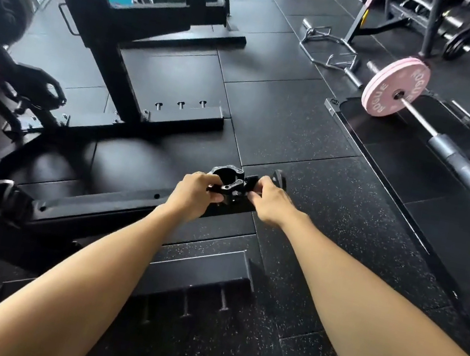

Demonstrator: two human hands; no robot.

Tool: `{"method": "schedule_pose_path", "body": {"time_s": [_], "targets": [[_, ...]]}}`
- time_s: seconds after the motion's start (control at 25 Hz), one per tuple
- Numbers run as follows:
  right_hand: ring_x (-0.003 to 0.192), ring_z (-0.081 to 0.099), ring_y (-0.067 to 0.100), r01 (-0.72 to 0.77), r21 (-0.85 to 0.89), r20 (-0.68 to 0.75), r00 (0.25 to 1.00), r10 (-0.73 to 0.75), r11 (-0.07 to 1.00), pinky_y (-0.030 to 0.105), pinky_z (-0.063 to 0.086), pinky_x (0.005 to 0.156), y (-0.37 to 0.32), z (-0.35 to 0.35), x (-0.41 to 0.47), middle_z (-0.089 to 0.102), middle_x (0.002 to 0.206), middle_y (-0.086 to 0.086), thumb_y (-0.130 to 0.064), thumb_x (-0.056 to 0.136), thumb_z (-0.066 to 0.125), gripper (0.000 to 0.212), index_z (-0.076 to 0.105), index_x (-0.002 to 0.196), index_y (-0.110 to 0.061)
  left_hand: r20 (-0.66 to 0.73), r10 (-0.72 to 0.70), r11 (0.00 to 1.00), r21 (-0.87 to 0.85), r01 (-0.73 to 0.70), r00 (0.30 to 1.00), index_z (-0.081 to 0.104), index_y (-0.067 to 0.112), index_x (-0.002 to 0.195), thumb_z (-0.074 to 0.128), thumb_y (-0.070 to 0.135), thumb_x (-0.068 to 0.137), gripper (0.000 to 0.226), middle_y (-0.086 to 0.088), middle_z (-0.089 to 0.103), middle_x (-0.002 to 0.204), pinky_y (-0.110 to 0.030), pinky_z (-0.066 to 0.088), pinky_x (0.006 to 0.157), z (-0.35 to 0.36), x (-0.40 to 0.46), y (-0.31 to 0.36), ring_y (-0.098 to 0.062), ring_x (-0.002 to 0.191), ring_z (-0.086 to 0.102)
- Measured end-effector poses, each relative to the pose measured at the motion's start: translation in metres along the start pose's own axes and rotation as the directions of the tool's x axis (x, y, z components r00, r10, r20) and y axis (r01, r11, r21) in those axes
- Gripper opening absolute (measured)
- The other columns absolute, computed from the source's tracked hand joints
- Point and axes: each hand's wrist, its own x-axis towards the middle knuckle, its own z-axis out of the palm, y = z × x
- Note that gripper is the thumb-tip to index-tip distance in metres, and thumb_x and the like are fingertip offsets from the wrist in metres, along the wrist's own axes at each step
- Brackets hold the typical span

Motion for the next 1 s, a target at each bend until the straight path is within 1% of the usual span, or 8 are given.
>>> {"method": "schedule_pose_path", "body": {"time_s": [0.12,0.28,0.44,0.52,0.68,0.8,0.88,1.0], "targets": [[0.110,0.055,0.035,0.049,0.074,-0.151,0.988,-0.038,0.996,0.038,0.042,0.088,-0.025,-0.013,-0.031,0.061,0.117,0.018,-0.034,0.100,0.045,0.028,0.049,0.116,-0.012,0.022,-0.007,0.989,-0.149,0.010,1.000,0.069,0.029,0.102,0.067,0.018,0.088,0.017,-0.002,0.061,0.078,-0.028,0.043,0.072,-0.031,-0.029,-0.001,-0.026,0.081,0.061],[0.095,0.062,0.034,0.156,0.158,-0.321,0.942,-0.099,0.975,0.042,0.051,0.084,-0.064,-0.025,-0.104,0.067,0.102,0.015,-0.032,0.095,0.055,0.021,0.053,0.101,-0.012,0.034,0.091,0.941,-0.329,-0.075,0.995,0.062,0.033,0.088,0.059,0.010,0.094,0.024,-0.009,0.057,0.079,-0.026,0.045,0.064,-0.085,-0.098,0.001,-0.024,0.069,0.054],[0.085,0.069,0.030,0.249,0.354,-0.385,0.917,-0.102,0.902,0.045,0.054,0.083,-0.106,-0.035,-0.201,0.070,0.100,0.009,-0.030,0.093,0.061,0.022,0.051,0.104,-0.013,0.003,0.198,0.850,-0.497,-0.171,0.980,0.057,0.017,0.103,0.048,0.007,0.101,0.015,-0.004,0.052,0.079,-0.035,0.050,0.080,-0.139,-0.193,0.010,-0.015,0.066,0.050],[0.081,0.072,0.032,0.291,0.430,-0.377,0.918,-0.123,0.855,0.049,0.057,0.076,-0.129,-0.039,-0.250,0.072,0.101,0.012,-0.033,0.094,0.059,0.021,0.050,0.100,-0.014,-0.025,0.236,0.809,-0.549,-0.211,0.971,0.054,0.015,0.105,0.043,0.007,0.102,0.014,-0.003,0.052,0.076,-0.038,0.053,0.080,-0.165,-0.238,0.016,-0.013,0.063,0.055],[0.082,0.071,0.029,0.388,0.478,-0.421,0.889,-0.182,0.788,0.036,0.053,0.058,-0.179,-0.056,-0.349,0.068,0.110,0.013,-0.034,0.099,0.048,0.023,0.056,0.108,-0.014,0.004,0.261,0.677,-0.714,-0.180,0.965,0.057,0.025,0.098,0.043,0.012,0.102,0.019,-0.010,0.060,0.092,-0.042,0.055,0.081,-0.219,-0.324,0.036,-0.028,0.074,0.064],[0.087,0.069,0.026,0.425,0.500,-0.454,0.871,-0.189,0.754,0.042,0.057,0.073,-0.206,-0.073,-0.410,0.066,0.111,0.008,-0.030,0.100,0.046,0.027,0.057,0.118,-0.012,-0.049,0.303,0.605,-0.761,-0.232,0.952,0.050,0.021,0.094,0.042,0.011,0.102,0.016,-0.013,0.056,0.093,-0.035,0.059,0.067,-0.249,-0.373,0.051,-0.027,0.073,0.062],[0.083,0.069,0.026,0.455,0.514,-0.491,0.851,-0.186,0.727,0.044,0.057,0.078,-0.224,-0.082,-0.444,0.067,0.103,0.012,-0.027,0.100,0.047,0.022,0.059,0.111,-0.013,-0.113,0.314,0.562,-0.778,-0.280,0.943,0.049,0.018,0.104,0.043,0.022,0.104,0.007,-0.013,0.055,0.102,-0.041,0.059,0.075,-0.267,-0.404,0.060,-0.029,0.087,0.060],[0.077,0.069,0.029,0.501,0.518,-0.532,0.823,-0.198,0.693,0.045,0.058,0.076,-0.248,-0.090,-0.492,0.067,0.091,0.015,-0.026,0.098,0.049,0.022,0.060,0.107,-0.009,-0.156,0.291,0.530,-0.795,-0.295,0.944,0.044,0.013,0.120,0.044,0.034,0.103,0.027,-0.014,0.054,0.119,-0.042,0.061,0.073,-0.291,-0.444,0.072,-0.029,0.093,0.066]]}}
